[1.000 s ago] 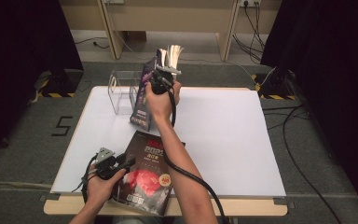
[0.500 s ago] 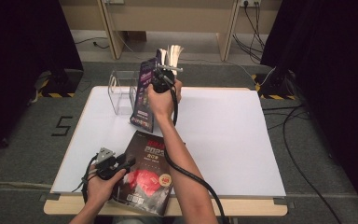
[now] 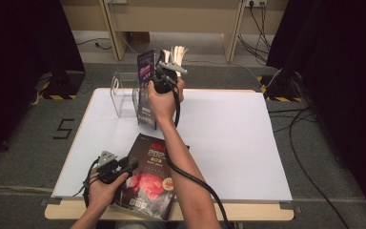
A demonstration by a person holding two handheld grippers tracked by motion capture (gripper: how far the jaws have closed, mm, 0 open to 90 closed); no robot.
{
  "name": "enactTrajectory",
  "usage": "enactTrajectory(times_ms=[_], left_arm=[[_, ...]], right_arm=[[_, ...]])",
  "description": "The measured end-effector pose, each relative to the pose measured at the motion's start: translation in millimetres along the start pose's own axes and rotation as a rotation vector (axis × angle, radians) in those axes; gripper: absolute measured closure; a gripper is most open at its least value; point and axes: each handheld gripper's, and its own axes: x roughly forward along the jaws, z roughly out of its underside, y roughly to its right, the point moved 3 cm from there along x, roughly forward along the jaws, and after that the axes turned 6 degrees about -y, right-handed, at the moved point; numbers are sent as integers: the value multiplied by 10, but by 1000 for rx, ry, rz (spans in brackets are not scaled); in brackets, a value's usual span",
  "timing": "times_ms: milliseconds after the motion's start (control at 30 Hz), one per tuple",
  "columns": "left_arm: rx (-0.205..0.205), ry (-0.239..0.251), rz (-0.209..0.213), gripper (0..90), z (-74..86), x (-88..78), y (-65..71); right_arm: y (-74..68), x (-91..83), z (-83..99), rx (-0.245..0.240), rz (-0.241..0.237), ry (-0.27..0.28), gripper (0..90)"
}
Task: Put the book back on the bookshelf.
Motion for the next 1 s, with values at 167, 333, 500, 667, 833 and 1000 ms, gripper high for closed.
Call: enactTrajectory(times_ms=[167,333,500,667,833,1000], left_arm=[[-1,0,1,489,-2,-5,-3],[-7,3,3,489,-3,-10,-10],[-4,3,3,489,-6,-13,-22],[-6,5,7,489,-5,-12,-16],[-9,4,10,489,-1,-6,-6],[-10,5,6,489,-3,-13,-8]], right_arm=[[-14,32,-79,5,11,75,847],[-27,120,-144,7,32,122,846],[-43,206,-138,1,64,149,846],[-58,286,20,-13,73,137,844],[-62,220,77,-36,84,133,841],[-29,105,165,-29,79,125,836]])
